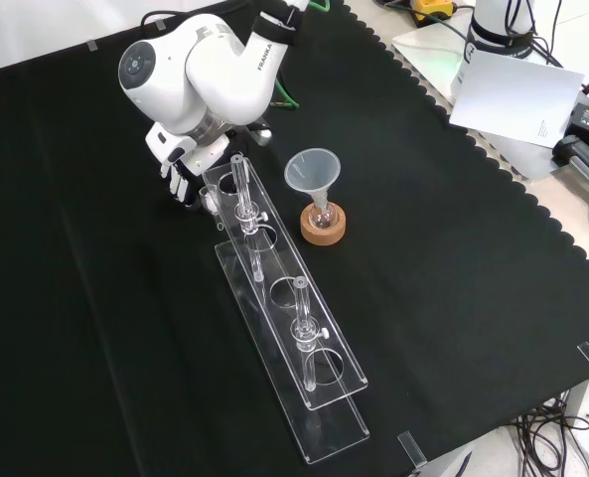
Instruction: Pick up the weighing funnel.
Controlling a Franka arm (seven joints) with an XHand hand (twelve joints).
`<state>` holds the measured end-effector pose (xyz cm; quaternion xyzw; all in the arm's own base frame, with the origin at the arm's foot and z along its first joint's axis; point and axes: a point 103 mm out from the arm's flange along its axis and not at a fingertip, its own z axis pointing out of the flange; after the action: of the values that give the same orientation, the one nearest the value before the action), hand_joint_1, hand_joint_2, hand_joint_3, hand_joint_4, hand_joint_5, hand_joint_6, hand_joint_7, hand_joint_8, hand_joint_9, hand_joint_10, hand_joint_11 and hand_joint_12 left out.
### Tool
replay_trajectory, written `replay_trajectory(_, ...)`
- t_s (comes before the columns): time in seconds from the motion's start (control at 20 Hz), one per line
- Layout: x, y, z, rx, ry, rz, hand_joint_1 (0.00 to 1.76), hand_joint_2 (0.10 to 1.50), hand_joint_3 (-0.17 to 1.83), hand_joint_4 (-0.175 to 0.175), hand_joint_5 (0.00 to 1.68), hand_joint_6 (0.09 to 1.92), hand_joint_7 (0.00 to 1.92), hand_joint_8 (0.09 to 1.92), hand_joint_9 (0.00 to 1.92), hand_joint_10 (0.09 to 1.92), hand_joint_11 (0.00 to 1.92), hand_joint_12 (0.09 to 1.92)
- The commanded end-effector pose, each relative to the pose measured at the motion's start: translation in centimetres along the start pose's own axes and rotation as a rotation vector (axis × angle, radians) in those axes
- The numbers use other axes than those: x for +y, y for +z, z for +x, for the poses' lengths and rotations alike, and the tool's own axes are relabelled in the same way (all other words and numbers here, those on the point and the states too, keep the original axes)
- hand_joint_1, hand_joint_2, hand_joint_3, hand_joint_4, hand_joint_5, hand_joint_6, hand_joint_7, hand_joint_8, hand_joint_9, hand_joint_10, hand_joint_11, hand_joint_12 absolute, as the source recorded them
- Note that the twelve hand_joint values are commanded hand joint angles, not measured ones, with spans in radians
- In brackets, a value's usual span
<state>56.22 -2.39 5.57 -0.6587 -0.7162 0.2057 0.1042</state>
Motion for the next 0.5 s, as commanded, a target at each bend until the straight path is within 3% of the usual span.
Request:
replay_trajectory(0.05,-0.1,0.3,0.0,-0.011,0.001,0.006,0.95,0.56,0.71,0.034,0.83,0.8,0.71,0.68,0.94,0.48,0.61,1.26)
replay_trajectory(0.2,-0.3,0.4,-0.1,-0.026,0.006,0.0,0.97,0.56,0.71,0.05,0.89,0.79,0.72,0.67,0.94,0.48,0.62,1.26)
replay_trajectory(0.3,-0.4,0.2,-0.2,-0.048,0.017,-0.008,1.05,0.71,0.55,0.133,1.08,0.77,0.75,0.67,0.96,0.48,0.62,1.25)
replay_trajectory(0.35,-0.4,0.0,-0.2,-0.067,0.025,-0.018,1.08,0.7,0.57,0.154,1.17,0.73,0.81,0.67,1.0,0.47,0.68,1.21)
replay_trajectory(0.5,-0.7,-0.8,-0.4,-0.08,0.037,-0.04,1.13,0.63,0.69,0.174,1.28,0.67,0.94,0.62,1.14,0.39,0.84,1.08)
